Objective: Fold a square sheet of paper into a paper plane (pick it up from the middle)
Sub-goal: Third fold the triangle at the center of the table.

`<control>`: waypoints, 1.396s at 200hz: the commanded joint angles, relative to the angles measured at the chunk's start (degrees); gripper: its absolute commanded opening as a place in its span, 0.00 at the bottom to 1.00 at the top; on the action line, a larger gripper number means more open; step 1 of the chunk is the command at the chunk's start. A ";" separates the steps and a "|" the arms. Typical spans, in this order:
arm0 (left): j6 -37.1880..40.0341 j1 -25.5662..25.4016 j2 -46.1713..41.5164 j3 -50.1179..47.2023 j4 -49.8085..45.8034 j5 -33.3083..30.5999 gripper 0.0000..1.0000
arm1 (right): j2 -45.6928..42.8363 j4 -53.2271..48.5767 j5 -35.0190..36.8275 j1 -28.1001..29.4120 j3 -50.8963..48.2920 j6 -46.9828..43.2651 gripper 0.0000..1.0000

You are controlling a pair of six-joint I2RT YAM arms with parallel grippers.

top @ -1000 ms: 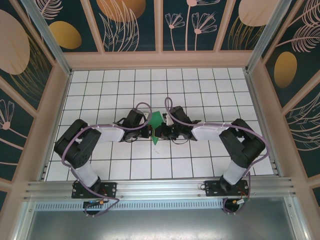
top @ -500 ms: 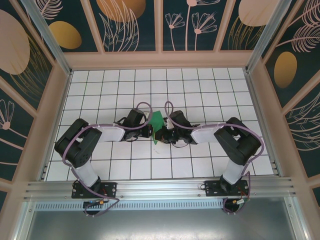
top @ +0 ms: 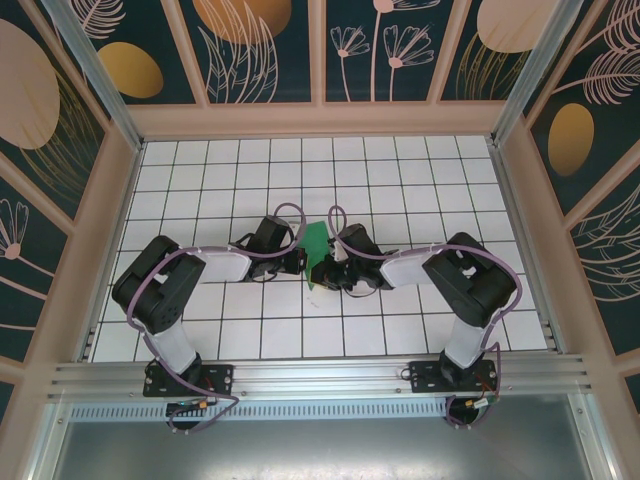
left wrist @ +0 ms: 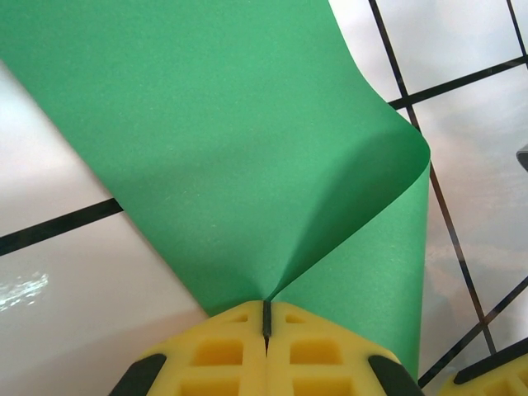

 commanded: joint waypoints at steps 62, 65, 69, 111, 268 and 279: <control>0.89 0.23 3.37 -0.38 -4.33 -1.05 0.00 | -2.09 0.93 0.39 0.04 -0.89 0.29 0.18; 0.87 0.24 3.38 -0.35 -4.34 -1.08 0.00 | -2.34 0.95 0.41 0.04 -0.89 0.34 0.18; 0.80 0.18 3.41 -0.24 -4.47 -1.12 0.00 | -2.68 1.17 0.28 0.09 -1.01 0.45 0.18; 0.53 0.25 3.75 0.38 -4.64 -0.63 0.00 | -2.60 2.80 -0.46 1.40 -1.69 1.93 0.18; 0.92 0.21 3.86 0.49 -5.23 -1.73 0.00 | -7.65 -7.39 8.86 -1.72 1.94 -2.04 0.17; 0.89 0.18 3.98 0.66 -5.12 -1.41 0.00 | -7.07 -6.84 9.14 -2.77 1.64 -1.39 0.16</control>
